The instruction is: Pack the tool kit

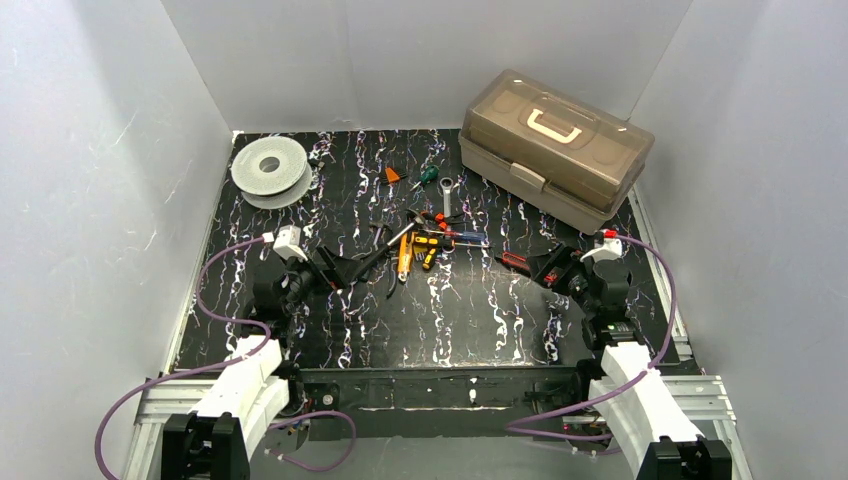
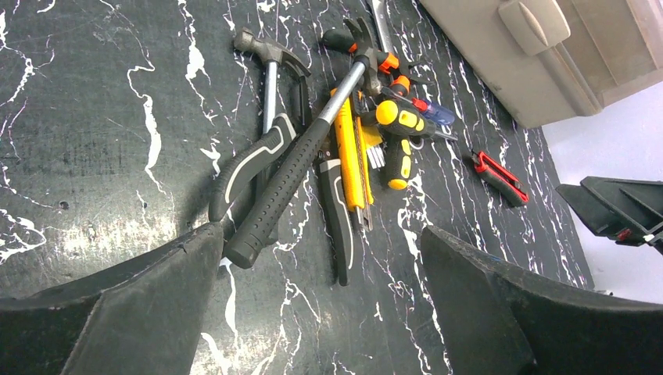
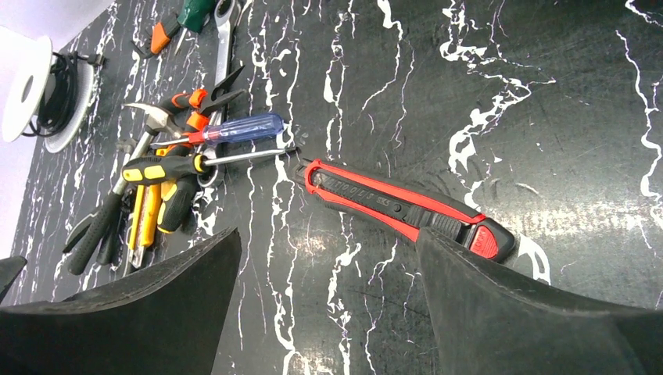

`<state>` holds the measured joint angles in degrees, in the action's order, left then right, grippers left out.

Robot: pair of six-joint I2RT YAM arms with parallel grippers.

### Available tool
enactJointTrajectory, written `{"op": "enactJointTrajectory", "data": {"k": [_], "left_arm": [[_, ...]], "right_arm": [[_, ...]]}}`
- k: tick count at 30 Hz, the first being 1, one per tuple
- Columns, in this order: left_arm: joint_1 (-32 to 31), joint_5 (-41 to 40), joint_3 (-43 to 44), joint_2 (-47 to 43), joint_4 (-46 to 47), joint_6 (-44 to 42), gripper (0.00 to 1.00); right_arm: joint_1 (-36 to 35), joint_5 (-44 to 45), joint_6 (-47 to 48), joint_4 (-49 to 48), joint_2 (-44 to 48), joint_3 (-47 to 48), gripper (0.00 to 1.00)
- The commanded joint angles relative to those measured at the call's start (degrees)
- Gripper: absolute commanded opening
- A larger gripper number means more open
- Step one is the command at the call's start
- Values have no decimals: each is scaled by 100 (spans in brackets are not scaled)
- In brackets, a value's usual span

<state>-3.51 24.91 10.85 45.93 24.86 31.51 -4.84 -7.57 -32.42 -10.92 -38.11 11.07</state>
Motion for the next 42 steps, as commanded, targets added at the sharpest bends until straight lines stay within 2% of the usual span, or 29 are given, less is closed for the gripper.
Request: {"op": "enactJointTrajectory", "data": {"k": [1,8,11,18,23,28,37,42], "left_arm": [[-10,31,5,-123,-31,-51,98],[-12,67,-13,-54,35,-16,98],[-14,93,-22,-4,98,0,98],[-14,170,-22,168,247,39,98],[-11,206,-22,211,285,56,98],[-10,205,-39,206,292,56,98],[-10,223,-48,245,336,47,98],[-12,225,-41,296,370,40,98]], "right_arm": [[28,53,18,-250,195,92,91],[28,182,79,-144,130,222,91],[35,196,31,319,20,730,90],[27,177,146,1591,-827,3136,88],[98,850,611,2636,-2108,5234,88],[322,856,1087,3597,-3624,7235,88],[418,-304,2389,5224,-6238,10579,86],[423,-498,2862,5394,-7137,11550,86]]}}
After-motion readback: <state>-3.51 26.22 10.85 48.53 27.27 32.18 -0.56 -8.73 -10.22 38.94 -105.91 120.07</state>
